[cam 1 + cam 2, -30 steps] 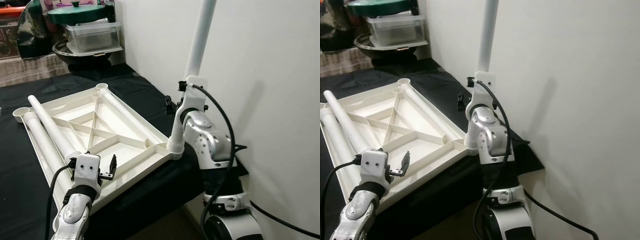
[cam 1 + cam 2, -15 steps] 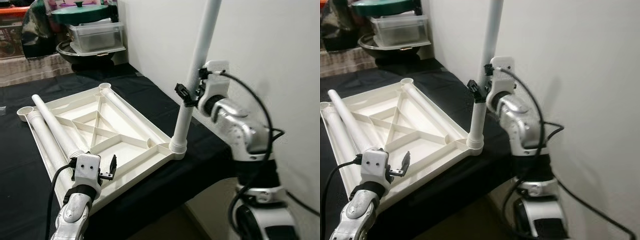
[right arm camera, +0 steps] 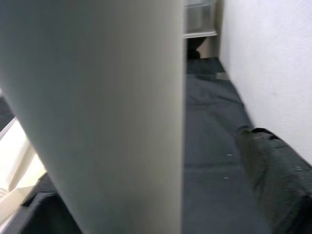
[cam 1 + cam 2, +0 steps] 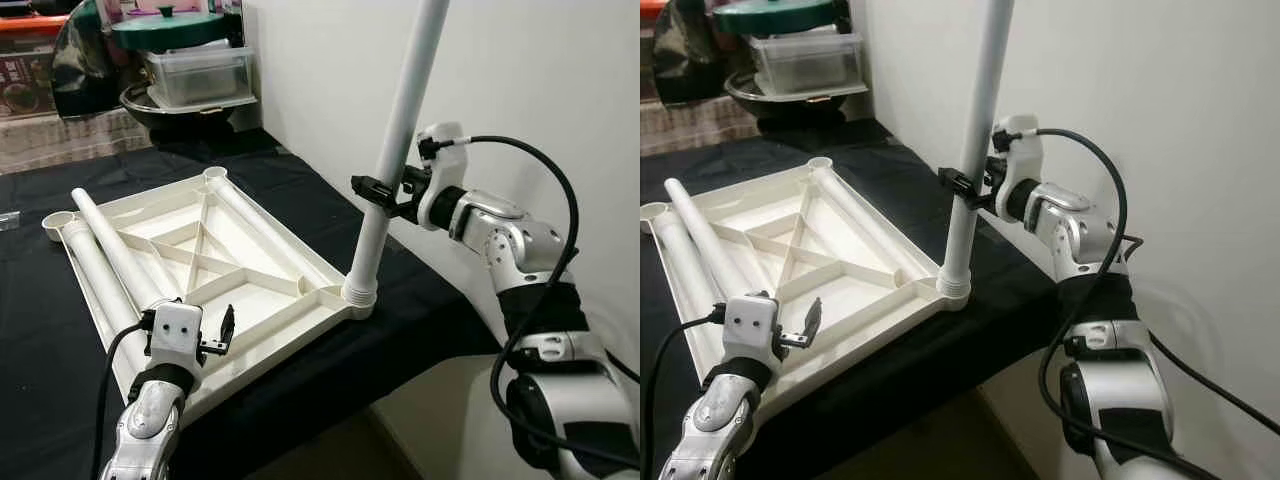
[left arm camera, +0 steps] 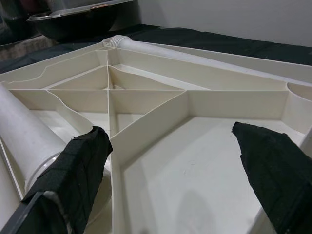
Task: Building children table
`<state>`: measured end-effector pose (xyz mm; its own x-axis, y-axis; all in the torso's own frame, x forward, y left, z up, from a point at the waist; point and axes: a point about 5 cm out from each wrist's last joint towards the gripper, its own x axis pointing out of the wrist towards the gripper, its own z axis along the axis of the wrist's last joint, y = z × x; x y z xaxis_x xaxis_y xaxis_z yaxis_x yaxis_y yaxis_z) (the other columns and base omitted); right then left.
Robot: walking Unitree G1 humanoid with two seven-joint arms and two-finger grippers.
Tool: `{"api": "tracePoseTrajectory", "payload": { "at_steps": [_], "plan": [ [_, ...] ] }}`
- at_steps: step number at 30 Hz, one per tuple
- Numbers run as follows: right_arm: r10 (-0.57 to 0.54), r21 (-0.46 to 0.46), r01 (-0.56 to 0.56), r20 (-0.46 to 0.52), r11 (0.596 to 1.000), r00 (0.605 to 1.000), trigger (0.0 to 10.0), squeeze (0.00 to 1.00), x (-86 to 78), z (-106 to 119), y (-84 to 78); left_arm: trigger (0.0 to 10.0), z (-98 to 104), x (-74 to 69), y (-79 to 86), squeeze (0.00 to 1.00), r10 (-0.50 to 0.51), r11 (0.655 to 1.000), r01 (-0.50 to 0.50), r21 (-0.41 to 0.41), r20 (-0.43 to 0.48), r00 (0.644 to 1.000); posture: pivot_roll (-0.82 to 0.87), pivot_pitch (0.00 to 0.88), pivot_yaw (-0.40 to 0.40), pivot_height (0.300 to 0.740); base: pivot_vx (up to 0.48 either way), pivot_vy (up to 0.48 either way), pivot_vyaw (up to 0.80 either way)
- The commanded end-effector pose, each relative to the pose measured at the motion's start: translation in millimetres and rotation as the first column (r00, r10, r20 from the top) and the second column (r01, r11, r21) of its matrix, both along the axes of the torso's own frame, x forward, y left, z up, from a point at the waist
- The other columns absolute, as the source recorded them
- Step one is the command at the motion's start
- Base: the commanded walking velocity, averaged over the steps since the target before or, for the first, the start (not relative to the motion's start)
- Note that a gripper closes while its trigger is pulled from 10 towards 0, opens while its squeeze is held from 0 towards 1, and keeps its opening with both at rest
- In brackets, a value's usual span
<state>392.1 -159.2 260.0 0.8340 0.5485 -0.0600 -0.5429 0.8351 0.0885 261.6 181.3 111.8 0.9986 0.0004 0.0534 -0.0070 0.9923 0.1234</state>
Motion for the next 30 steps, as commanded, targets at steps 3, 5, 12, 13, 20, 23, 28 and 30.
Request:
{"api": "tracePoseTrajectory", "payload": {
  "at_steps": [3,5,12,13,20,23,28,30],
  "plan": [
    [-0.028,0.001,0.028,0.010,1.000,1.000,0.0,0.00,5.5,-2.2,-8.8,10.0,-2.7,-1.1,3.0,0.00,0.007,1.000,-0.007,0.012,-0.007,1.000,0.01,0.000,-0.060,0.740,0.000,0.000,0.00],
    [-0.022,-0.003,0.022,0.013,1.000,1.000,0.0,0.00,6.4,-5.7,-9.6,10.0,-2.9,-2.6,4.0,0.00,0.010,1.000,-0.010,0.013,-0.008,1.000,0.02,0.000,-0.062,0.740,0.000,0.000,0.00],
    [-0.329,-0.090,0.325,-0.026,0.941,0.944,0.0,0.00,13.6,-18.5,-18.4,10.0,-2.9,-4.9,7.2,0.00,0.016,1.000,-0.016,0.019,-0.010,1.000,0.01,0.000,-0.059,0.740,0.000,0.000,0.00],
    [-0.434,-0.099,0.429,-0.039,0.898,0.900,0.0,0.00,15.1,-22.3,-20.1,10.0,-3.0,-5.0,7.9,0.00,0.017,1.000,-0.017,0.020,-0.010,1.000,0.01,0.000,-0.056,0.740,0.000,0.000,0.00],
    [-0.636,-0.011,0.638,-0.094,0.770,0.766,0.0,0.00,4.6,-40.3,43.4,10.0,-3.6,-0.7,1.2,0.00,0.004,1.000,-0.004,0.009,-0.013,1.000,-0.01,0.000,-0.041,0.740,0.000,0.000,0.00],
    [-0.608,0.001,0.612,-0.101,0.791,0.787,0.0,0.00,5.2,-36.4,71.2,10.0,-2.3,0.8,-1.3,0.00,-0.004,1.000,0.004,0.008,-0.009,1.000,0.00,0.000,-0.056,0.740,0.000,0.000,0.00],
    [-0.512,-0.011,0.513,-0.079,0.858,0.855,10.0,0.00,7.1,-22.8,105.1,10.0,-1.9,0.4,1.6,0.00,0.008,1.000,-0.008,0.009,-0.005,1.000,0.00,0.000,-0.077,0.740,0.000,0.000,0.00],
    [-0.505,-0.014,0.506,-0.067,0.863,0.860,10.0,0.00,7.3,-19.7,107.1,10.0,-2.3,-0.3,3.0,0.00,0.015,1.000,-0.015,0.009,-0.005,1.000,0.00,0.000,-0.077,0.740,0.000,0.000,0.00]
  ]
}}
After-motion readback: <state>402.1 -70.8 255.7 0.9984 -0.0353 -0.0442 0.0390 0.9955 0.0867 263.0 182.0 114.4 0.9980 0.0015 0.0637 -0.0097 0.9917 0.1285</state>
